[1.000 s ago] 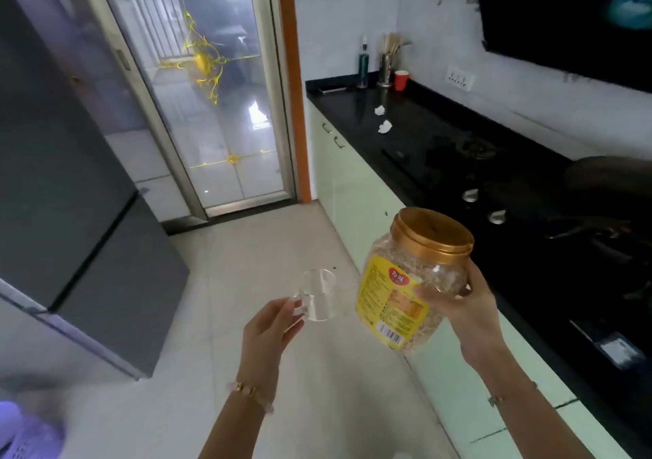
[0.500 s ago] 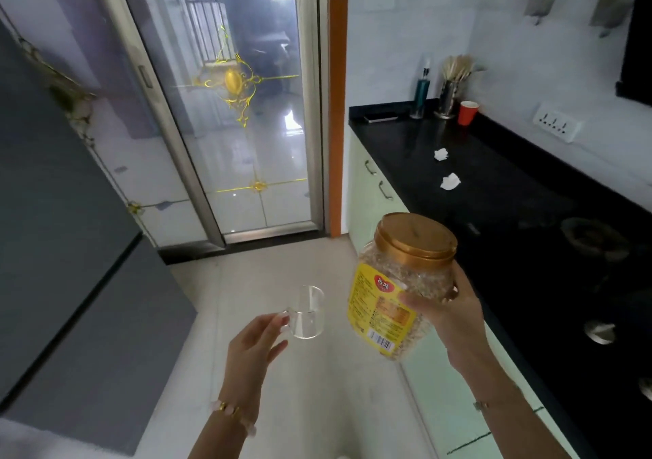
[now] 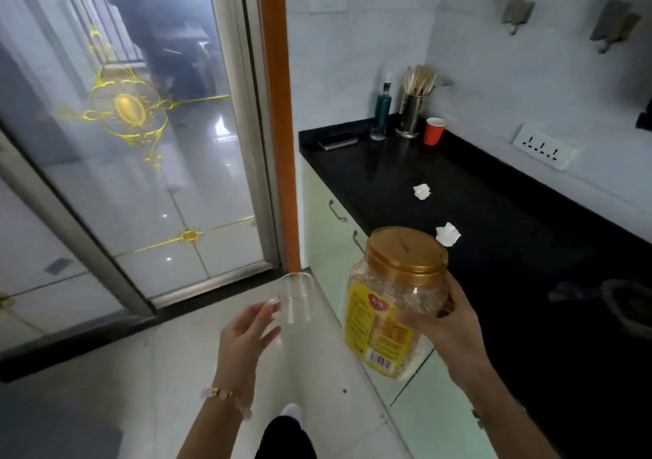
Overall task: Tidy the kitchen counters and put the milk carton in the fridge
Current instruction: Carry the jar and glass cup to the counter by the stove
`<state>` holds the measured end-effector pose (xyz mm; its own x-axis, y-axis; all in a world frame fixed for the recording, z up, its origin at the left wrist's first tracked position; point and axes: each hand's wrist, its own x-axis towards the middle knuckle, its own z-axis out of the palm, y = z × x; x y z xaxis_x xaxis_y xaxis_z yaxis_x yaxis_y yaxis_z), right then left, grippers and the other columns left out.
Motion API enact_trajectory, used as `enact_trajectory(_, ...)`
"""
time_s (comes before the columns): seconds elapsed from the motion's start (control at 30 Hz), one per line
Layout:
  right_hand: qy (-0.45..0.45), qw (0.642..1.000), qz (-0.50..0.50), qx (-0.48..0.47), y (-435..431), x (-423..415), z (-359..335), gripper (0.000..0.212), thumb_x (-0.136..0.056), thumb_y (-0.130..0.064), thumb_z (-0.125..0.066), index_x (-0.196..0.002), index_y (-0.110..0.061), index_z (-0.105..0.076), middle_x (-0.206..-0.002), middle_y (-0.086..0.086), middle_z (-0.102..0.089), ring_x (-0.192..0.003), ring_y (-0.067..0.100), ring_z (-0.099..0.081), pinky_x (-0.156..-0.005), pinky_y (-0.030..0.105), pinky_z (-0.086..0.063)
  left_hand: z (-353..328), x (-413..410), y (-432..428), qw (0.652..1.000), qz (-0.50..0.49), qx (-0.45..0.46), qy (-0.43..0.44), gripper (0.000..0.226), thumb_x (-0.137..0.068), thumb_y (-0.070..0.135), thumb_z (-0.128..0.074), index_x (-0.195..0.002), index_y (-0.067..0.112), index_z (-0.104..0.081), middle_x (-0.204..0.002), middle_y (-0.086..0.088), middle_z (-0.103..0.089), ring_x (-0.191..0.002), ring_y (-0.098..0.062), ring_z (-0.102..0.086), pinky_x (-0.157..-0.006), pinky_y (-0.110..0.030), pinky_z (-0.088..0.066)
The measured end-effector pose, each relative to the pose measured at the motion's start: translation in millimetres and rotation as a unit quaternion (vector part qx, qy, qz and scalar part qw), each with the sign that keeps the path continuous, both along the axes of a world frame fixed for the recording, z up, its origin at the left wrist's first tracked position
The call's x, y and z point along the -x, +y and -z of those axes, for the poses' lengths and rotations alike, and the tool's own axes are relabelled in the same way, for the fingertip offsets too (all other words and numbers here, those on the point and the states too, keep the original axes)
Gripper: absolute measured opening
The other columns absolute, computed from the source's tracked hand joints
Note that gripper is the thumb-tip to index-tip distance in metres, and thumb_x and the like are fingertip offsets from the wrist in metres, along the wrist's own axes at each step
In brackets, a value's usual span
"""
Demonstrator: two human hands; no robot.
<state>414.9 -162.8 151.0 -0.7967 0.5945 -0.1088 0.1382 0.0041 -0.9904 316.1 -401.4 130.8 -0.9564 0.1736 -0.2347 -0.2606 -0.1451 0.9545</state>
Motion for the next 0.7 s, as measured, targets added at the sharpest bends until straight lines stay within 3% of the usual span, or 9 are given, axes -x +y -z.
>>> enact_trajectory(0.1,-0.009,0.999,0.049,-0.012,8,56,-7,0.079,-0.056,-0.001,-0.084,-0.121,-0.032,-0.052,-0.106,-0.011,-0.065,-0.098,0.006,-0.061,-0.072,0.023,-0.049,-5,78,17,0.999,0.05,0.001,0.003,0.015,-0.088,0.017,-0.054,-0.088,0.013,-0.069,-0.099,-0.008,-0.069,-0.097,-0.021,-0.062,-0.082,-0.031,-0.05)
enact_trajectory(0.27,-0.005,0.991,0.137,-0.009,31,126,-23,0.089,-0.055,-0.005,-0.086,-0.132,-0.026,-0.047,-0.115,-0.004,-0.063,-0.105,0.017,-0.06,-0.086,0.038,-0.051,-15,184,46,0.991,0.128,0.028,0.013,0.016,-0.088,0.02,-0.055,-0.088,0.014,-0.07,-0.101,-0.011,-0.07,-0.102,-0.026,-0.063,-0.086,-0.032,-0.049)
enact_trajectory(0.5,-0.007,0.975,0.221,-0.002,73,186,-20,0.087,-0.058,-0.001,-0.084,-0.132,-0.027,-0.046,-0.107,-0.011,-0.061,-0.097,0.008,-0.058,-0.081,0.032,-0.051,-2,273,101,0.98,0.189,0.054,-0.012,0.017,-0.089,0.02,-0.054,-0.09,0.013,-0.07,-0.102,-0.011,-0.069,-0.105,-0.028,-0.061,-0.095,-0.038,-0.047)
enact_trajectory(0.7,-0.003,0.967,0.253,0.02,137,239,-11,0.097,-0.05,-0.006,-0.087,-0.135,-0.027,-0.044,-0.118,-0.001,-0.063,-0.109,0.021,-0.061,-0.093,0.048,-0.05,1,347,183,0.968,0.24,0.064,-0.026,0.016,-0.088,0.029,-0.056,-0.091,0.021,-0.07,-0.106,-0.008,-0.065,-0.105,-0.027,-0.06,-0.098,-0.047,-0.047)
